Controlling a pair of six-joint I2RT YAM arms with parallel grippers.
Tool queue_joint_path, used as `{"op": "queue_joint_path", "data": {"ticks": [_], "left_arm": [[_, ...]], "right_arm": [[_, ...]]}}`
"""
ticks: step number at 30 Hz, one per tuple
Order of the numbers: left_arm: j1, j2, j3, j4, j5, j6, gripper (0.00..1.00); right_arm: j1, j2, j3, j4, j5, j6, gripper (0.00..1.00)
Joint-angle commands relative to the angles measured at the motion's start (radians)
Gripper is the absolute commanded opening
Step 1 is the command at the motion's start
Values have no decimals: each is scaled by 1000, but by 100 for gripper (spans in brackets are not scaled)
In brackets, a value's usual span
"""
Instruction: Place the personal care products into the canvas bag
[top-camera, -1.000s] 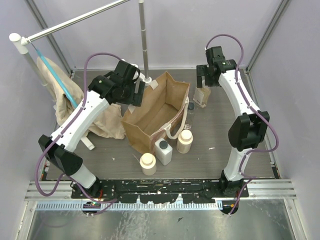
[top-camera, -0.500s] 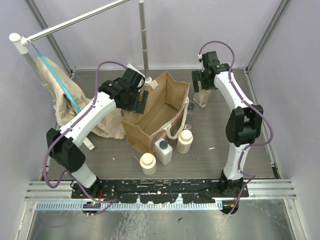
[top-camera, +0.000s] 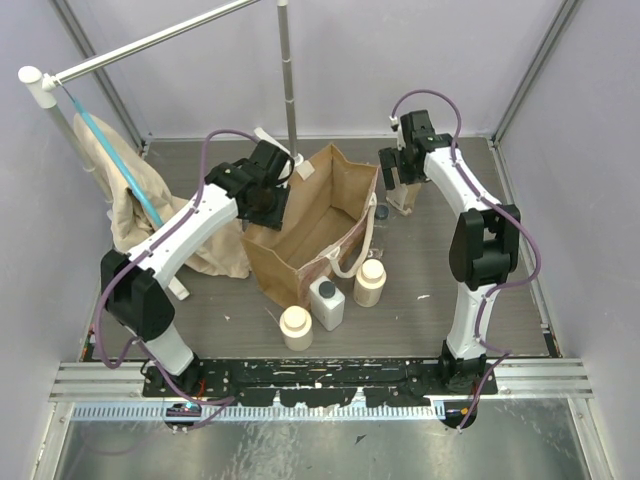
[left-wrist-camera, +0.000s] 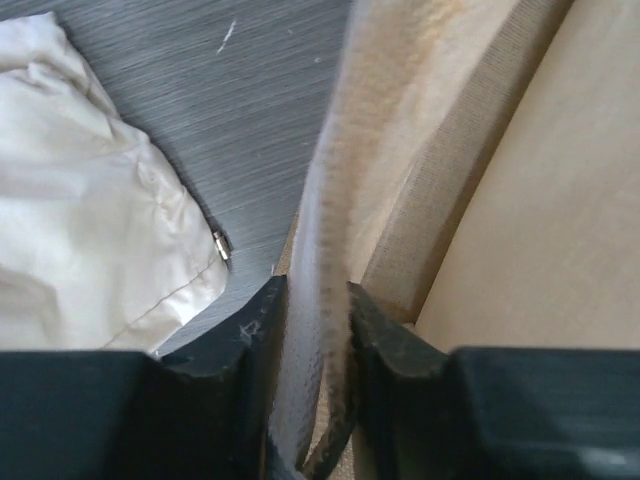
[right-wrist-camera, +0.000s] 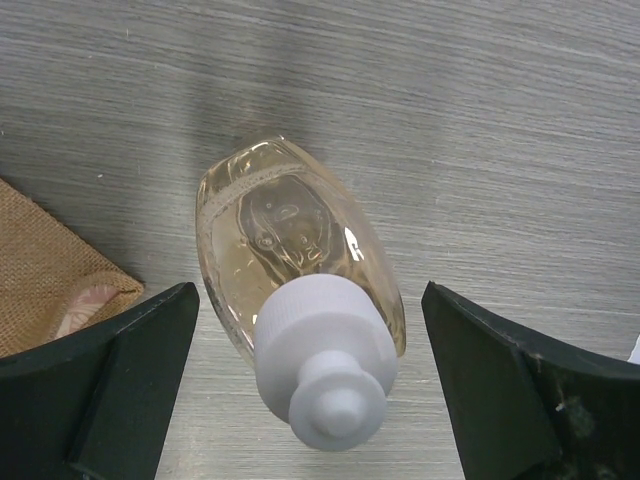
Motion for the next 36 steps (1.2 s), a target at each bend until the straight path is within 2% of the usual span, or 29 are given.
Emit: {"op": "queue_joint_path", "data": {"ticks": [1,3,14,25,36], "left_arm": [[6,22,0,22,85,-7,30],[7,20,1,24,102,-8,26],[7,-24,-45,71,122,14,27],[8,-20,-29,67,132,48,27],[8,-27,-40,69,133,48,27]], "right_arm": [[-2,-15,-13,56,1,-23,100],[-4,-22,-33,72,9,-28,100],[-17,-7,-59,104,-18,-32,100],[-17,-41,-107,156,-20,-36,100],[-17,-106,-182,291,-57,-53,100]]}}
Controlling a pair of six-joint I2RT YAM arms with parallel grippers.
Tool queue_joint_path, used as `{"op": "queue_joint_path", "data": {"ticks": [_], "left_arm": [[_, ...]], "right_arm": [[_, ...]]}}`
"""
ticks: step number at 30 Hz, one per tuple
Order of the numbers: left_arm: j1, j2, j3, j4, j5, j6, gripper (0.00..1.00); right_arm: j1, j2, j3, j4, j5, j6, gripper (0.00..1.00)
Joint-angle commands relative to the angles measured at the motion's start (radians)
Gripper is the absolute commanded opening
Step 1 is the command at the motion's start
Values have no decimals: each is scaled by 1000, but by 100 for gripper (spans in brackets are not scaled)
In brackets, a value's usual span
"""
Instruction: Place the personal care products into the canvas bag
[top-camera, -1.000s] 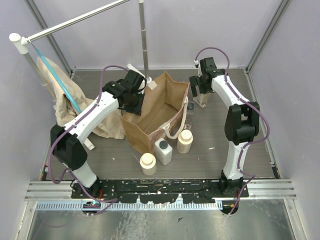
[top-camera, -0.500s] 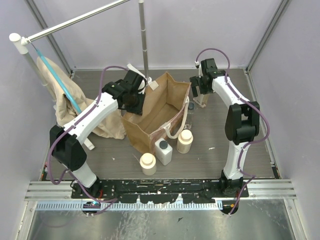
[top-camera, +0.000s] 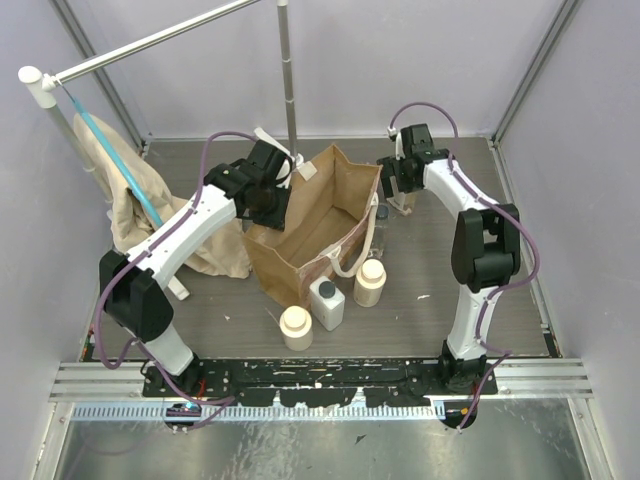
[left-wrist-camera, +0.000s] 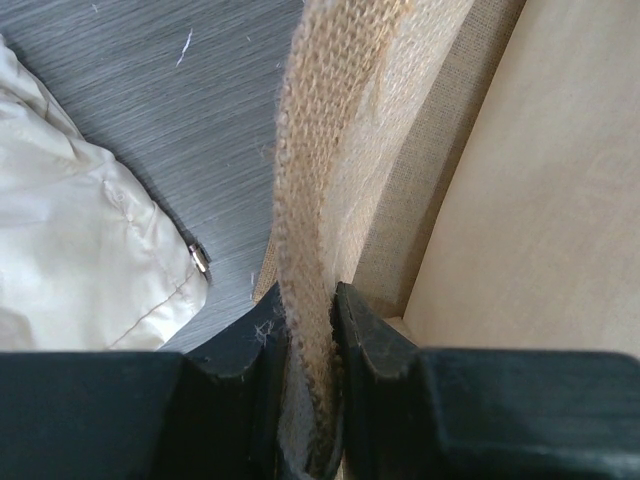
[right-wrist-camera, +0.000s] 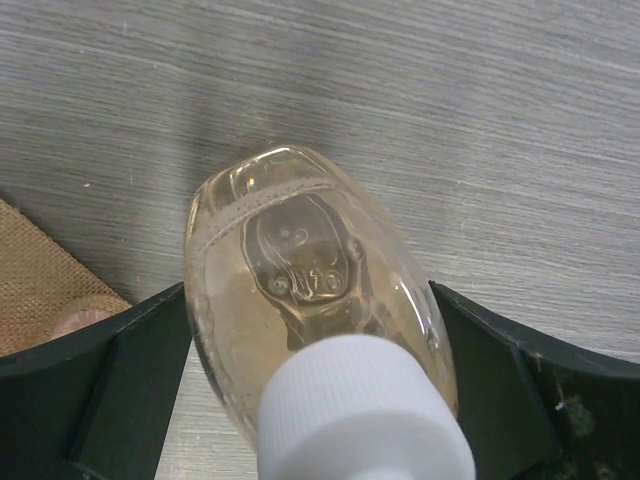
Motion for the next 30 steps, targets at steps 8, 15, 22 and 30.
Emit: {"op": "queue_joint_path", "data": {"ticks": [8,15,22,30], "left_arm": [[2,-32,-35,28,26,2,27],[2,-35,-45,43,47,-3,27],[2,-44,-59,54,59,-17,27],[2,-46,-75,69,69,-29,27]], "right_arm": [[-3,-115,-50,166,-44,-28,100],[-5,-117,-126,262,-130,-40,77],[-5,-160,-130,260,-107,-41,10],[-6,-230,16,161,-5,-50,1]]}}
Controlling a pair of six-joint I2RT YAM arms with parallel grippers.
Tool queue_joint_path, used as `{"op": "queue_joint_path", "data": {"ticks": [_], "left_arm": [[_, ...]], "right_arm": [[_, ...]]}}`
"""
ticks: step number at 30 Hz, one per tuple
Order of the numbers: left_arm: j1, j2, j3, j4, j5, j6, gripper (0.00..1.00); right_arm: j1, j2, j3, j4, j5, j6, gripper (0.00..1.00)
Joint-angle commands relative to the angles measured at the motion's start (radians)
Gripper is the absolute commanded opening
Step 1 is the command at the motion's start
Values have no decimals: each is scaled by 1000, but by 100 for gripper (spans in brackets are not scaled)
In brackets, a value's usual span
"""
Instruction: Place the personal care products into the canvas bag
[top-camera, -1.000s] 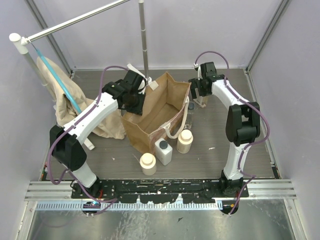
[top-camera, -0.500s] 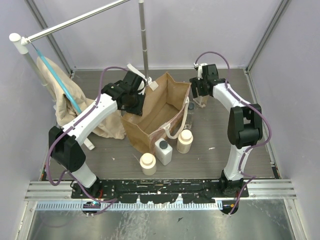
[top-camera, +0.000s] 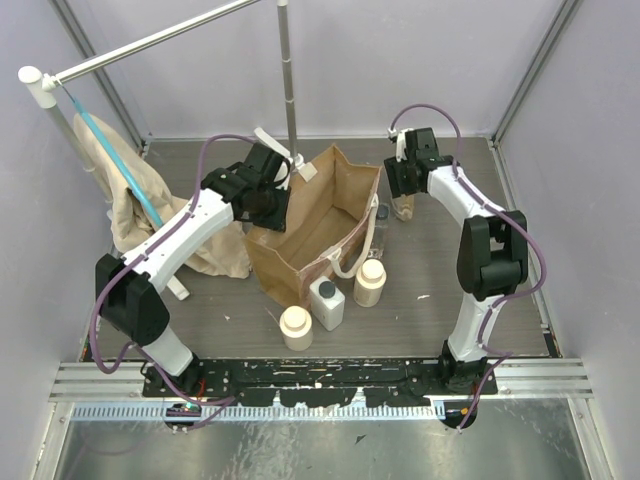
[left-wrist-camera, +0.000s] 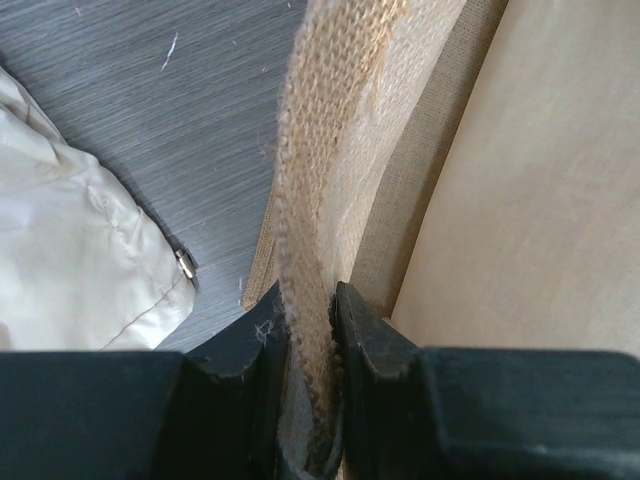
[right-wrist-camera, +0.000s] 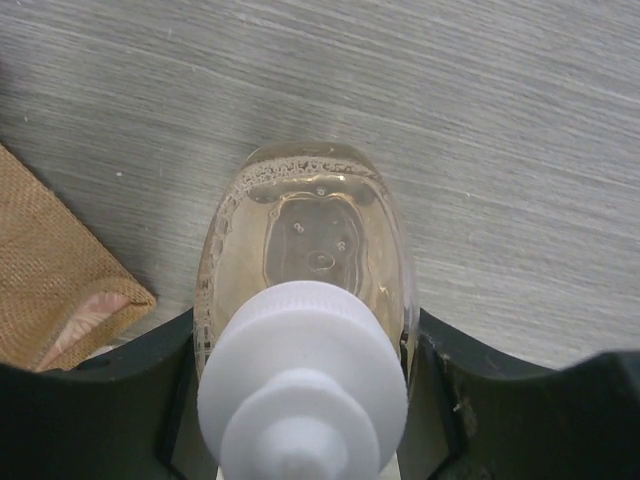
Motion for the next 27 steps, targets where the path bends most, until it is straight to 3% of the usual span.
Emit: {"op": "queue_joint_path", "data": {"ticks": [1,6,13,19,27], "left_arm": [[0,-14,-24,23,45,-17,27],[0,-12,-27,22,45,-19,24],[0,2,-23,14,66,-22,14],[0,1,-27,36,60,-22,8],[1,-8,-19,51,49,-22,2]], "right_arm": [[1,-142,171,-3,77,-8,1],[2,-206,294,-49,65,3,0],[2,-397,325,83,-149,8,1],[16,-387,517,-69,-415,43,1],[73,-423,532,-133,-559,96,1]]}}
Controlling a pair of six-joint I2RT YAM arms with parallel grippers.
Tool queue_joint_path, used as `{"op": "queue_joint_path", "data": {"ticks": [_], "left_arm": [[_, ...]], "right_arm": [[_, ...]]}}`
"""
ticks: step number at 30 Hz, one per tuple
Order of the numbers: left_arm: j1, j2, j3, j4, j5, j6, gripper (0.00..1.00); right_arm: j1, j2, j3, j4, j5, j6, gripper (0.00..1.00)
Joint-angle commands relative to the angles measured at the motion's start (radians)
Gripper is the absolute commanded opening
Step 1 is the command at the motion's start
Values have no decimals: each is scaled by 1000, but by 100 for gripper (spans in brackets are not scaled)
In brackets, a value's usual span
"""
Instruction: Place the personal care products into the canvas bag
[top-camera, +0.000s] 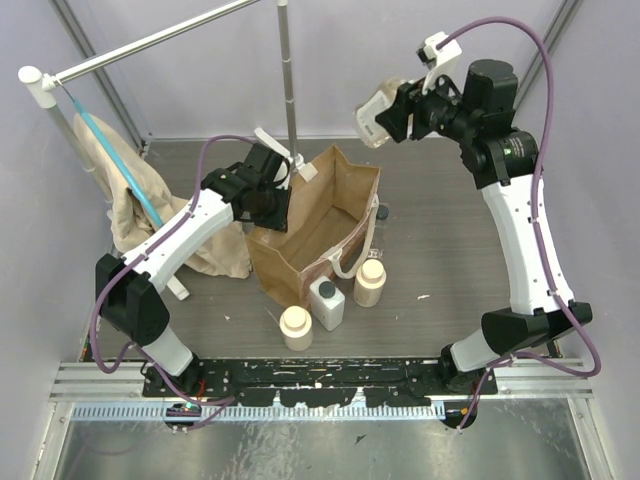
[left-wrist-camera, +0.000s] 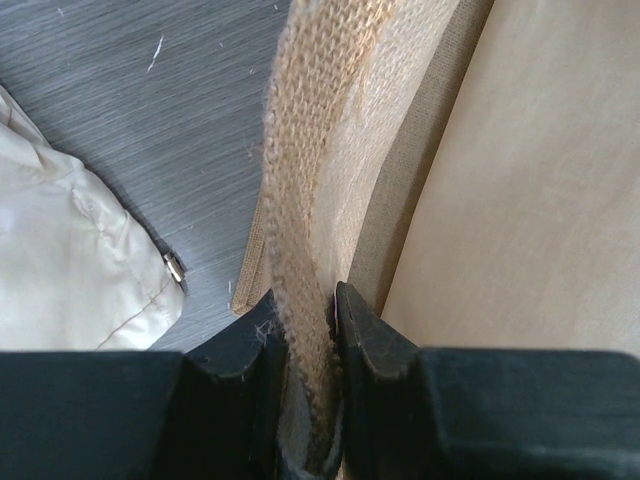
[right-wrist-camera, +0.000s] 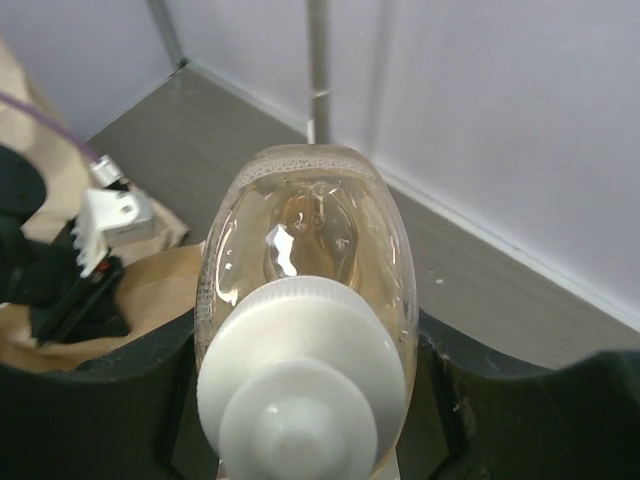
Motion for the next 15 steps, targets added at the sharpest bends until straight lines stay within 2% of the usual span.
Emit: {"op": "queue_joint_path", "data": {"ticks": [1,9,15], "left_arm": [[-3,-10,-13,37,24,-10,1],[-3,-15,1,14,2,-10,2],[-3,-50,-7,-15,0,-6,3]], "right_arm": [[37,-38,49,45,-115,32,1],[178,-45,-129,88,-61,61,1],[207,-19,-219,133,-41,66,1]]}}
